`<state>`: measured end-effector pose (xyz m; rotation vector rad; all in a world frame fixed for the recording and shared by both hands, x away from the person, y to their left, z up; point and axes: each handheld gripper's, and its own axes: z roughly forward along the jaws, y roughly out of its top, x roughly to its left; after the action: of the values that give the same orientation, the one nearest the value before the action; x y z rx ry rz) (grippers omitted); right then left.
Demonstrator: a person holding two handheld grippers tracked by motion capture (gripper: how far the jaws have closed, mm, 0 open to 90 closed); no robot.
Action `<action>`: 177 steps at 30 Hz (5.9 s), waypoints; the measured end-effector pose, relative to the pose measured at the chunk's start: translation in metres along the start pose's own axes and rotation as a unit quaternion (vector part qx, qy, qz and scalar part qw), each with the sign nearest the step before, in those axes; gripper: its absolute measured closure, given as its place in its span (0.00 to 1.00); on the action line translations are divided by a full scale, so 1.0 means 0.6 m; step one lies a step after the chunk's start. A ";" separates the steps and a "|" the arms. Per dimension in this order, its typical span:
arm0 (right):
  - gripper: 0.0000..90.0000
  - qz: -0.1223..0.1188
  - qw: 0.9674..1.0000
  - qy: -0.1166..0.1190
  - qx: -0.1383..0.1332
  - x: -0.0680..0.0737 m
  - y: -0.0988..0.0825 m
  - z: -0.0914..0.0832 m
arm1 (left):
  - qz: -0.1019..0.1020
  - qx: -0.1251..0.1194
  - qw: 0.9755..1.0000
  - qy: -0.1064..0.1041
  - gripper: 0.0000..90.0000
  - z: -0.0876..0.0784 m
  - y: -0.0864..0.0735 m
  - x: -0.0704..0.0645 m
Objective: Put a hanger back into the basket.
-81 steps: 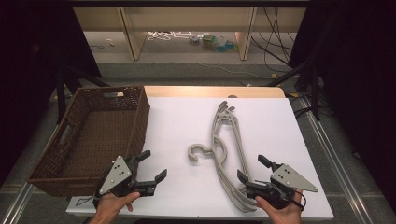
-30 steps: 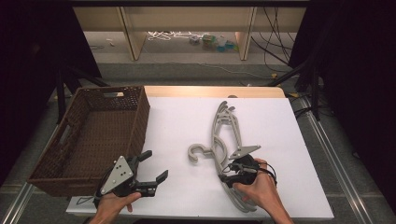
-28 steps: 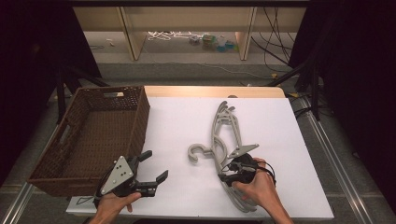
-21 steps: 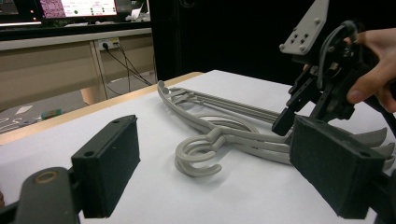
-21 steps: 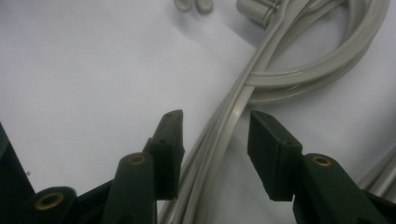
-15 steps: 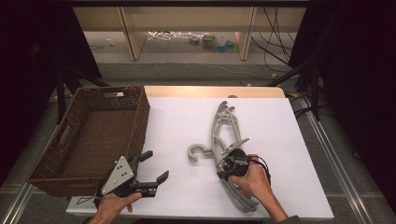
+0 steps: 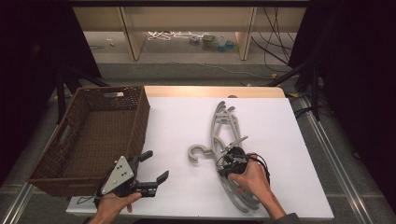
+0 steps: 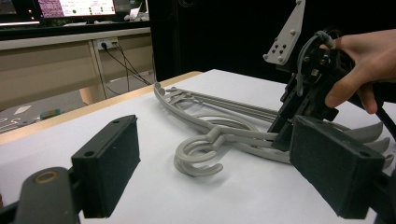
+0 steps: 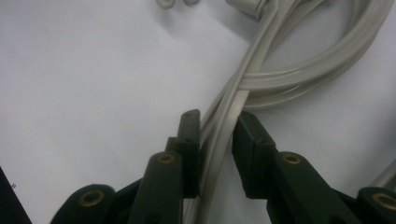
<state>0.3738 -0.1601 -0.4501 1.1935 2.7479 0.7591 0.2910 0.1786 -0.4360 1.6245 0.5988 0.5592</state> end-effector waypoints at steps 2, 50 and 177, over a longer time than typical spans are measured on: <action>0.82 0.002 1.000 0.005 -0.002 -0.002 0.000 -0.001 | 0.001 -0.001 1.000 0.000 0.17 0.000 0.000 0.001; 0.92 -0.040 0.977 0.165 -0.126 -0.048 -0.035 -0.154 | 0.066 0.019 0.998 0.008 0.18 0.034 0.011 -0.006; 0.20 -0.029 0.963 0.028 -0.268 -0.009 -0.090 -0.159 | -0.082 0.156 0.984 -0.029 0.89 -0.068 0.276 0.155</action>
<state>0.3187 -0.2352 -0.3916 0.9757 2.3550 1.4238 0.3449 0.2521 -0.2644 1.8575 0.7980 0.3051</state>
